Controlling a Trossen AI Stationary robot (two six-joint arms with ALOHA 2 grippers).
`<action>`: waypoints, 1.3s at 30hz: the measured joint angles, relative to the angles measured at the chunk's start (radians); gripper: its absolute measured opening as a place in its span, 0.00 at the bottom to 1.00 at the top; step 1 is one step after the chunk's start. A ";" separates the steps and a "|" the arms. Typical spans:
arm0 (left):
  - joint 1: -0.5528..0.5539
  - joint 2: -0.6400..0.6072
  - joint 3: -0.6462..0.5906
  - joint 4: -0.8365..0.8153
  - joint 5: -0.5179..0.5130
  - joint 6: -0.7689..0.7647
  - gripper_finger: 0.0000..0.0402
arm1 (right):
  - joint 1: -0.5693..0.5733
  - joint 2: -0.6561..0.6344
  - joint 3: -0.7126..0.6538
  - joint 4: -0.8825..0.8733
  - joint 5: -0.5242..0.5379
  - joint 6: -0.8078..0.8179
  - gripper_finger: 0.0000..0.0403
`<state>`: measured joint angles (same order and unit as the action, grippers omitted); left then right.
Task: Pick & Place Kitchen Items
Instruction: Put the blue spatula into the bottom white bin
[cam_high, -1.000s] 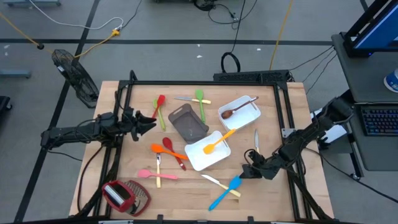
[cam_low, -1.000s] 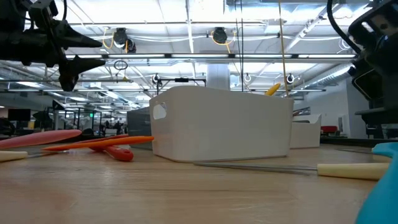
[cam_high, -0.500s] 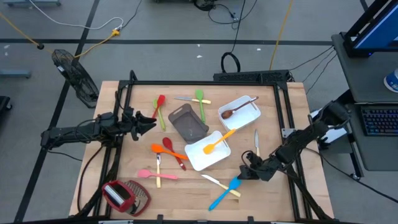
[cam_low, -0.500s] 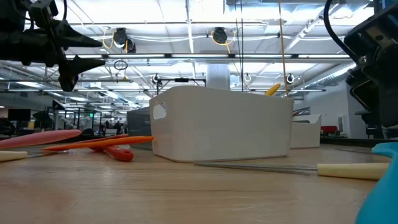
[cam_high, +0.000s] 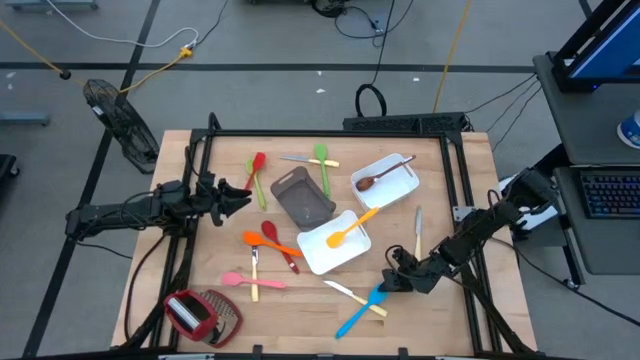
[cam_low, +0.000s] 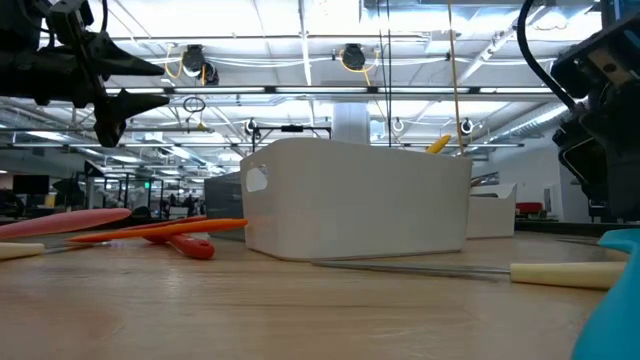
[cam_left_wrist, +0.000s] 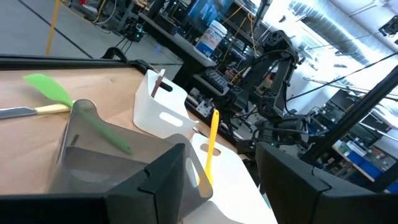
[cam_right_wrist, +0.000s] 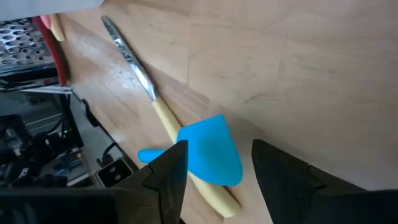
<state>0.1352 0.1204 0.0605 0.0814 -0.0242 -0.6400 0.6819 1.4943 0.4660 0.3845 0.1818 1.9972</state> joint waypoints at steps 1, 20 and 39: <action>0.000 0.000 0.000 0.000 0.000 0.000 0.50 | 0.000 0.004 0.000 0.001 0.000 0.000 0.42; 0.000 0.000 0.000 0.000 -0.002 -0.006 0.50 | 0.000 -0.014 0.000 0.009 0.002 -0.024 0.03; 0.000 0.000 0.000 0.139 0.031 -0.139 0.50 | -0.002 -0.468 0.000 -0.038 0.273 -0.373 0.00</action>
<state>0.1352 0.1207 0.0605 0.2207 0.0064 -0.7790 0.6804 1.0267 0.4660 0.3460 0.4545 1.6244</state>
